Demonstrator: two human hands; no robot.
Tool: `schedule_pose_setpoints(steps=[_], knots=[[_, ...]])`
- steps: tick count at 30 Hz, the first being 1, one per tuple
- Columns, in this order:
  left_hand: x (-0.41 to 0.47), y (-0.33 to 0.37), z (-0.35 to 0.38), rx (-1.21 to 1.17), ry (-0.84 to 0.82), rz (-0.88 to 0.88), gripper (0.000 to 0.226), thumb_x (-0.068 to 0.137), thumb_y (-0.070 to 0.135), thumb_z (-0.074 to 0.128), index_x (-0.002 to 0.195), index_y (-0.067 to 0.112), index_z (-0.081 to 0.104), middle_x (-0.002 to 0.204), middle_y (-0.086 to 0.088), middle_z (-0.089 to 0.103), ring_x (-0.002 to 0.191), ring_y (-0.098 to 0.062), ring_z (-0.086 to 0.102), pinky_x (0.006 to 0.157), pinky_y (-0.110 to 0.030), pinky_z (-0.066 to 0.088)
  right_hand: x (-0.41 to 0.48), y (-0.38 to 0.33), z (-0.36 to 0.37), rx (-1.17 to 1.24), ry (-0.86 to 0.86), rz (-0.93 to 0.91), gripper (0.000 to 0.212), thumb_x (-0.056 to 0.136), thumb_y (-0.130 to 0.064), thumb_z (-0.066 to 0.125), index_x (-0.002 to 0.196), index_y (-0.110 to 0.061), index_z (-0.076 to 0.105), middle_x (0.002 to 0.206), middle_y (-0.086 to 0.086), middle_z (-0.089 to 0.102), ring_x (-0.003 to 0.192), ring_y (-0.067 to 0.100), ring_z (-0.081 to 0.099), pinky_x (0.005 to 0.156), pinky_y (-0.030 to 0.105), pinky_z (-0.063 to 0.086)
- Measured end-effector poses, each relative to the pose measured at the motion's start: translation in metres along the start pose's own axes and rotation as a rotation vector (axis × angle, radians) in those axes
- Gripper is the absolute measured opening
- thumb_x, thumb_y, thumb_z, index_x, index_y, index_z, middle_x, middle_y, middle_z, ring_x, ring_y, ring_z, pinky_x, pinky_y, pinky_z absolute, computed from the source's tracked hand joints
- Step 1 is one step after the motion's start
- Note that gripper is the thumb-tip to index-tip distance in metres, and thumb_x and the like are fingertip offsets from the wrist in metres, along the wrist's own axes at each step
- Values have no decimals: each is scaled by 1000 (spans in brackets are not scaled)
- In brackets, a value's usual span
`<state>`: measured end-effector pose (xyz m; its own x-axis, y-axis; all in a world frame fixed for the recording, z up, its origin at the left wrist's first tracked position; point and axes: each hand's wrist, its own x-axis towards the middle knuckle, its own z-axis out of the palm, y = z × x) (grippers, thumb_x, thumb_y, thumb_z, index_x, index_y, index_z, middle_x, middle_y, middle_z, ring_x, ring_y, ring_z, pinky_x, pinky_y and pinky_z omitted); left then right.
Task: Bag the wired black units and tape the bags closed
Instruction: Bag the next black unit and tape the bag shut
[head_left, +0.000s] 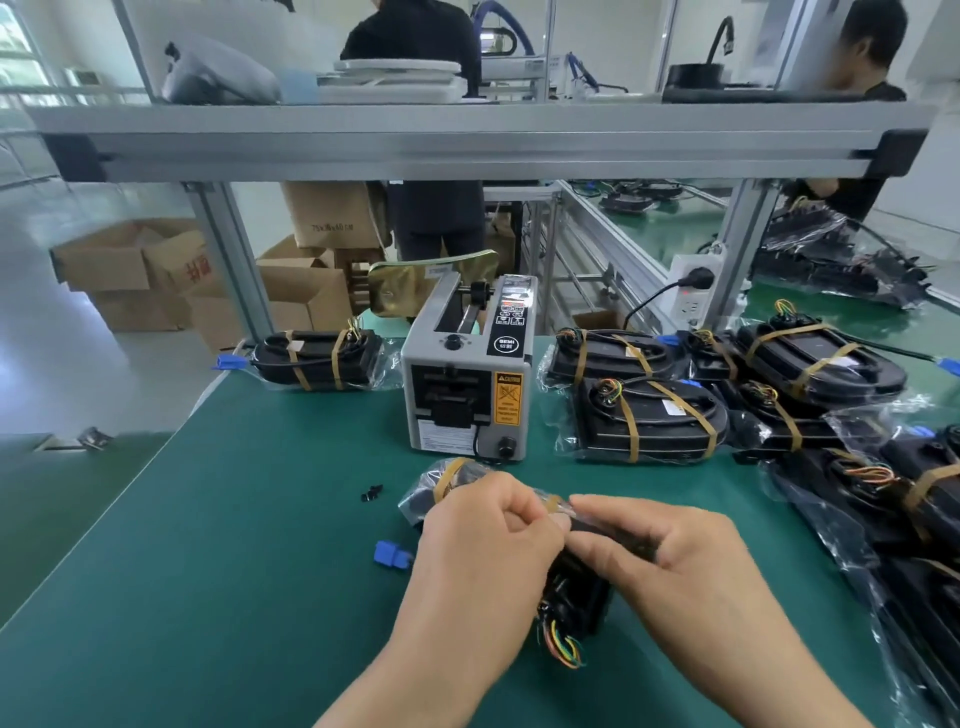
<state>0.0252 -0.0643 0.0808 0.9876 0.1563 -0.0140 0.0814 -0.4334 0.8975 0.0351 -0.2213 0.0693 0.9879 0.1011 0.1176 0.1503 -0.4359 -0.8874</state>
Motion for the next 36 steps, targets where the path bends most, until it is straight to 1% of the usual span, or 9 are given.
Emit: schedule_pose_setpoints(steps=[5, 7, 11, 13, 15, 18, 21, 26, 36], knots=[[-1, 1, 1, -40, -31, -11, 9, 80, 38, 71, 80, 40, 62, 54, 12, 58, 47, 1, 48, 45, -9, 37, 4, 14, 6, 646, -23, 221, 27, 66, -17, 72, 91, -19, 81, 97, 9, 78, 97, 23, 74, 88, 31, 58], [-1, 2, 1, -47, -32, -8, 10, 80, 38, 72, 81, 41, 62, 54, 11, 57, 48, 0, 47, 46, -10, 37, 4, 14, 10, 756, -26, 247, 30, 66, -14, 67, 93, -14, 80, 98, 16, 76, 96, 29, 73, 85, 34, 60], [2, 0, 0, -50, -39, 16, 11, 80, 40, 72, 82, 42, 62, 55, 13, 59, 49, 2, 50, 48, -9, 37, 5, 13, 7, 476, -50, 181, 37, 92, 0, 57, 97, -28, 80, 103, 0, 77, 106, 17, 70, 101, 39, 51], [6, 0, -5, -48, -115, 34, 7, 80, 41, 70, 83, 44, 64, 58, 16, 63, 48, 4, 52, 50, -9, 37, 8, 6, 0, 226, -120, 92, 22, 88, -27, 67, 104, -39, 75, 105, -19, 75, 105, -1, 67, 97, 27, 51], [16, 3, -16, -196, -184, 33, 6, 76, 42, 69, 78, 36, 69, 58, 10, 66, 42, 1, 46, 47, -13, 36, 13, 0, -6, 35, -178, 37, 41, 72, -45, 77, 112, -48, 67, 107, -29, 71, 105, -11, 63, 96, 19, 46], [57, -10, -44, -557, 40, -77, 20, 75, 34, 72, 67, 16, 70, 57, 2, 56, 43, -11, 32, 39, -17, 27, 21, -9, -7, -166, -198, -34, 39, 79, -33, 79, 106, -58, 65, 103, -40, 66, 104, -20, 58, 94, 9, 43], [110, -24, -62, -596, 171, -307, 17, 84, 23, 72, 78, 6, 71, 63, -2, 53, 44, -8, 31, 34, -17, 22, 23, -10, -5, -179, -140, -85, 33, 82, -31, 74, 98, -59, 64, 96, -48, 62, 100, -24, 56, 85, -3, 39], [154, -29, -48, -648, 58, -573, 16, 91, 19, 68, 77, 11, 66, 62, 2, 57, 38, -2, 40, 30, -14, 22, 22, -4, -9, -151, -52, -77, 36, 81, -27, 73, 91, -60, 65, 89, -46, 64, 95, -25, 56, 78, -8, 35], [158, -23, -29, -750, 120, -662, 12, 88, 14, 71, 78, 10, 64, 58, 3, 60, 34, -1, 50, 31, -13, 27, 6, -5, -16, -210, 11, -102, 35, 78, -18, 77, 96, -48, 72, 81, -44, 65, 87, -27, 57, 76, -8, 35]])
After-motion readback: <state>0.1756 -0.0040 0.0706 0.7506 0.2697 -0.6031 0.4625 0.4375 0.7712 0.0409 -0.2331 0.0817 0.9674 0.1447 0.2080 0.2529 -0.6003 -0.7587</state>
